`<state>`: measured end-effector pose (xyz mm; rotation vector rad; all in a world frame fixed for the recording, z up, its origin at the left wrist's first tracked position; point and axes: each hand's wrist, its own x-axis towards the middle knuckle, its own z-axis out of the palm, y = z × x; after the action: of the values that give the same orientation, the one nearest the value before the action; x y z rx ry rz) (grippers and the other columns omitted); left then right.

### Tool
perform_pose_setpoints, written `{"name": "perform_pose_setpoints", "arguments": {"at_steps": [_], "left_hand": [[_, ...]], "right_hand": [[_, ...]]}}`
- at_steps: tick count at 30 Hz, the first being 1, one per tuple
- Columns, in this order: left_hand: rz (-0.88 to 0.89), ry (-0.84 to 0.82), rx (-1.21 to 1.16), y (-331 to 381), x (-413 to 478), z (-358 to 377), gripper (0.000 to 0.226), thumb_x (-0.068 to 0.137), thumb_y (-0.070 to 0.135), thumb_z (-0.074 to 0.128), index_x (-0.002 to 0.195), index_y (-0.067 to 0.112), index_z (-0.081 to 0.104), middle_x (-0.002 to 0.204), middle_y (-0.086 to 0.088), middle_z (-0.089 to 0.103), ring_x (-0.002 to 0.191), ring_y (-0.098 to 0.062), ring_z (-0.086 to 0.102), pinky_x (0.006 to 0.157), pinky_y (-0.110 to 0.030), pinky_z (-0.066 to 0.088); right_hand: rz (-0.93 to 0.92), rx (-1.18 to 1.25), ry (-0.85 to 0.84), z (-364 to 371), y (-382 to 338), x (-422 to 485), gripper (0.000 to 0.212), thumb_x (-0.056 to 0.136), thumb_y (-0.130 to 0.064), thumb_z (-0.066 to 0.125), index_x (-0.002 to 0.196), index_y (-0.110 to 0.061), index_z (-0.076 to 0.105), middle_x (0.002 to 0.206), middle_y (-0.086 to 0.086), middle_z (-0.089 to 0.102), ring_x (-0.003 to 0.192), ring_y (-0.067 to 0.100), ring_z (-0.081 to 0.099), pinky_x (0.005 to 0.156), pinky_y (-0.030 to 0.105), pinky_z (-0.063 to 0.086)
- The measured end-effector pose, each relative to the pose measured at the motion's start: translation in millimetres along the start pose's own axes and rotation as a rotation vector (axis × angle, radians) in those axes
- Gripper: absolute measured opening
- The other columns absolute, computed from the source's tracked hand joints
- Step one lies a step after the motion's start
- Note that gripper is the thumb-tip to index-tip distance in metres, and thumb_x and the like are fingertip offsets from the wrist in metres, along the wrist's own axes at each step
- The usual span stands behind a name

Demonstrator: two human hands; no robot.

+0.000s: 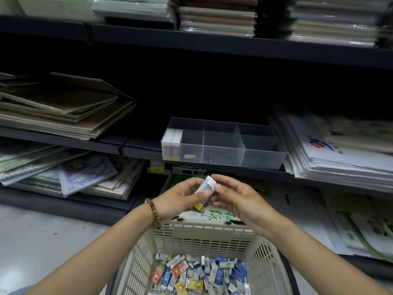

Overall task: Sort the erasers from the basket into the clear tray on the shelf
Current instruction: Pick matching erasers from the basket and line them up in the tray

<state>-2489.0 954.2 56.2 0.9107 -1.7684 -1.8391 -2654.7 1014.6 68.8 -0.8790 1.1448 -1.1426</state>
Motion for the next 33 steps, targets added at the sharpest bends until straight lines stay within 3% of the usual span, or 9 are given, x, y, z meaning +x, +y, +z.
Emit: {"name": "perform_pose_setpoints", "arguments": {"at_steps": [5,8,13,15,18,25,29,31,33], "left_hand": [[0.023,0.112,0.047,3.7,-1.3,-6.0,0.054,0.069,0.041,0.069,0.109,0.010,0.052,0.098,-0.007,0.070,0.082,-0.018,0.071,0.063,-0.021,0.054],[0.073,0.158,0.050,2.9,0.3,-7.2,0.052,0.063,0.045,0.070,0.101,0.012,0.056,0.099,-0.009,0.069,0.081,-0.018,0.071,0.065,-0.022,0.055],[0.056,0.049,0.163,6.2,-1.7,-7.0,0.045,0.079,0.054,0.048,0.110,0.022,0.047,0.094,0.001,0.062,0.066,-0.013,0.066,0.055,-0.023,0.052],[0.056,0.047,0.241,7.0,-0.5,-10.5,0.034,0.089,0.052,0.040,0.108,0.024,0.045,0.080,0.002,0.057,0.052,-0.009,0.059,0.048,-0.022,0.047],[0.108,0.077,0.158,11.5,1.8,-22.5,0.023,0.093,0.041,0.041,0.100,0.020,0.047,0.062,0.007,0.045,0.045,-0.004,0.045,0.046,-0.019,0.038],[0.289,0.232,0.052,29.6,19.4,-49.1,0.038,0.078,0.049,0.050,0.102,0.020,0.051,0.067,0.003,0.040,0.055,-0.008,0.036,0.048,-0.019,0.030],[0.373,0.328,0.047,39.7,32.5,-61.5,0.037,0.085,0.042,0.049,0.111,0.016,0.051,0.069,0.004,0.050,0.050,-0.002,0.042,0.047,-0.016,0.034],[0.391,0.425,0.042,42.7,36.0,-73.2,0.036,0.091,0.037,0.045,0.120,0.017,0.047,0.077,0.004,0.054,0.057,0.000,0.049,0.055,-0.017,0.041],[0.378,0.524,0.063,40.6,37.0,-87.8,0.041,0.091,0.042,0.042,0.128,0.023,0.040,0.094,0.008,0.056,0.079,-0.001,0.055,0.072,-0.019,0.044]], "right_hand": [[-0.045,-0.011,0.011,3.8,-4.7,-1.3,0.030,0.087,-0.010,0.061,0.117,-0.007,0.060,0.110,0.020,0.066,0.083,0.020,0.066,0.069,0.021,0.057],[-0.072,-0.048,0.018,5.7,-8.3,-2.0,0.032,0.087,-0.007,0.060,0.119,-0.008,0.058,0.115,0.015,0.066,0.086,0.021,0.068,0.071,0.022,0.058],[-0.125,-0.108,0.052,8.4,-15.1,1.6,0.034,0.088,-0.009,0.060,0.122,-0.011,0.058,0.110,0.011,0.069,0.085,0.013,0.068,0.073,0.019,0.055],[-0.145,-0.103,0.060,11.2,-18.0,6.0,0.034,0.088,-0.009,0.060,0.121,-0.008,0.059,0.108,0.012,0.070,0.084,0.012,0.068,0.075,0.019,0.055],[-0.166,-0.084,0.038,17.8,-24.7,15.4,0.033,0.088,-0.009,0.060,0.121,-0.008,0.059,0.111,0.011,0.069,0.090,0.016,0.068,0.079,0.022,0.055],[-0.185,-0.168,-0.041,39.5,-66.1,47.3,0.030,0.088,-0.009,0.060,0.118,-0.004,0.060,0.113,0.013,0.068,0.098,0.021,0.068,0.085,0.022,0.055],[-0.184,-0.268,-0.030,47.5,-88.7,68.7,0.023,0.090,-0.005,0.058,0.112,-0.002,0.061,0.108,0.016,0.068,0.090,0.017,0.067,0.079,0.016,0.055],[-0.173,-0.297,0.013,47.7,-102.0,81.8,0.027,0.090,-0.004,0.057,0.116,0.003,0.059,0.108,0.018,0.067,0.086,0.017,0.067,0.075,0.015,0.056],[-0.159,-0.349,0.080,46.1,-116.1,95.4,0.035,0.089,-0.003,0.059,0.121,0.007,0.053,0.111,0.022,0.064,0.086,0.021,0.068,0.073,0.017,0.057]]}}
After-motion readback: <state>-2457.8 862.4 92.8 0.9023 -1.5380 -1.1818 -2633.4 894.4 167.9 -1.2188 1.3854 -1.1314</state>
